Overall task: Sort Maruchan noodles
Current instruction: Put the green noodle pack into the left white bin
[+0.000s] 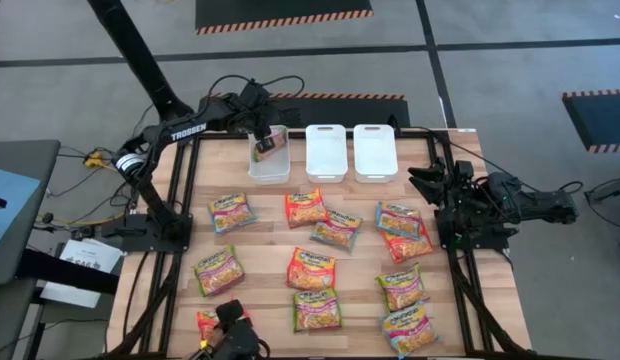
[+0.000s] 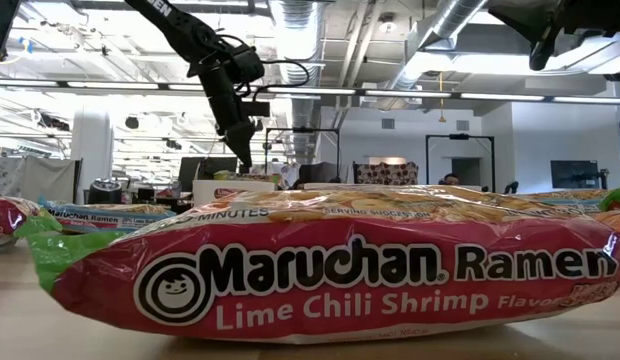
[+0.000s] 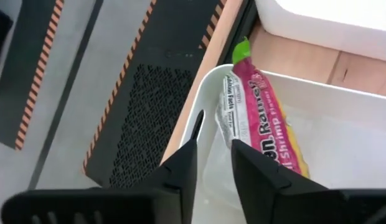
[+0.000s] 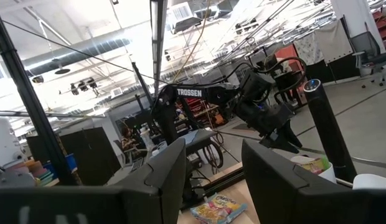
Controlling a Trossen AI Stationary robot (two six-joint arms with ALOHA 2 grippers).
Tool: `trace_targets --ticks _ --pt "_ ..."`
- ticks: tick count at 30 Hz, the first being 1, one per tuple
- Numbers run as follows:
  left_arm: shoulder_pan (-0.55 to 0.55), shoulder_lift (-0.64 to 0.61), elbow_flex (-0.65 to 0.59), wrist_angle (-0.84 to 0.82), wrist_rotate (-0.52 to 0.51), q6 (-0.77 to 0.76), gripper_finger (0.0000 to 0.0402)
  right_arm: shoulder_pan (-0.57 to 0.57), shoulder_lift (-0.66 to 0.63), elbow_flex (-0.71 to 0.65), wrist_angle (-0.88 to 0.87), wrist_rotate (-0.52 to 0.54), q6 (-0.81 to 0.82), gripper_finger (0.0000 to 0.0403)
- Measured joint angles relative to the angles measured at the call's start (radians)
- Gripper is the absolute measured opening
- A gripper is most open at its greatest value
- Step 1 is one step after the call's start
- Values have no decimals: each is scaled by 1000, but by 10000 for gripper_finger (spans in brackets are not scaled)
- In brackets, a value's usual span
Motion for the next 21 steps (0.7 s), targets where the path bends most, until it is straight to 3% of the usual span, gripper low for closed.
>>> trace_targets --ticks 8,10,16,18,21 --pt "0 -9 91 -58 63 -87 96 0 0 0 0 2 0 182" --pt "0 -9 152 -102 124 -156 93 0 0 0 -1 3 0 182" --pt "-15 -14 273 -299 480 -435 85 0 0 0 -12 3 1 182" --pt "-25 -12 268 -361 532 -450 85 0 0 0 -32 3 4 182" --pt "-45 -5 233 -401 524 -432 84 0 0 0 -56 3 4 182"
